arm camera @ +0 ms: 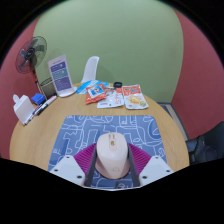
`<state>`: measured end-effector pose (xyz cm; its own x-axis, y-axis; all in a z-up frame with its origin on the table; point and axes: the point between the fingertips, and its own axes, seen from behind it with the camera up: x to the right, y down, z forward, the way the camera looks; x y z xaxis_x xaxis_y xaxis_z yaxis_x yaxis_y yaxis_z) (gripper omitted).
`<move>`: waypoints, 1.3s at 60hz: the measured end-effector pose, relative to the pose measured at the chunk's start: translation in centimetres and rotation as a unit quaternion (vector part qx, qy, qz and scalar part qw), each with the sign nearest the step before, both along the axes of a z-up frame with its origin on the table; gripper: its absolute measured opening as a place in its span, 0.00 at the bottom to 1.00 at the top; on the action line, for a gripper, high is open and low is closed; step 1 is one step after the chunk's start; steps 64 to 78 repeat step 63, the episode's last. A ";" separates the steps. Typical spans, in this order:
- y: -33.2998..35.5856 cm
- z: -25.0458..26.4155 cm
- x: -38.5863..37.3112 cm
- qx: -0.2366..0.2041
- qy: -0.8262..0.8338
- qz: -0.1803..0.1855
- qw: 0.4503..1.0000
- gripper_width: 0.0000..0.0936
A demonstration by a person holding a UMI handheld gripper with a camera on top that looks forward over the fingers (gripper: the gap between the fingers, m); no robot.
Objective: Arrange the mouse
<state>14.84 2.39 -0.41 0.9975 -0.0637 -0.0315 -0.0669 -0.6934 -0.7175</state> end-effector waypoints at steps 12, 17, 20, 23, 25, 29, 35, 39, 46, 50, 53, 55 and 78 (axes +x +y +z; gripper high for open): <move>-1.8 4.4 -0.8 0.029 -0.020 0.025 0.999 0.89; -3.7 7.3 -1.3 0.040 -0.028 0.025 0.998 0.91; -5.2 9.2 -1.8 0.048 -0.032 0.021 0.998 0.90; -7.2 11.2 -2.4 0.053 -0.036 0.015 0.998 0.90; -8.5 12.4 -2.7 0.057 -0.040 0.010 0.998 0.90; -11.3 14.9 -3.4 0.068 -0.048 -0.001 0.997 0.90; -16.0 17.9 -4.7 0.078 -0.059 -0.015 0.995 0.90; -18.8 19.3 -5.8 0.083 -0.065 -0.022 0.994 0.90; -23.2 20.8 -7.2 0.084 -0.076 -0.027 0.993 0.90; -25.1 21.2 -7.9 0.085 -0.075 -0.026 0.993 0.90; -26.0 21.4 -8.5 0.086 -0.078 -0.025 0.993 0.90; -26.6 21.6 -8.6 0.087 -0.082 -0.024 0.993 0.90; -27.9 21.9 -9.2 0.087 -0.084 -0.020 0.992 0.90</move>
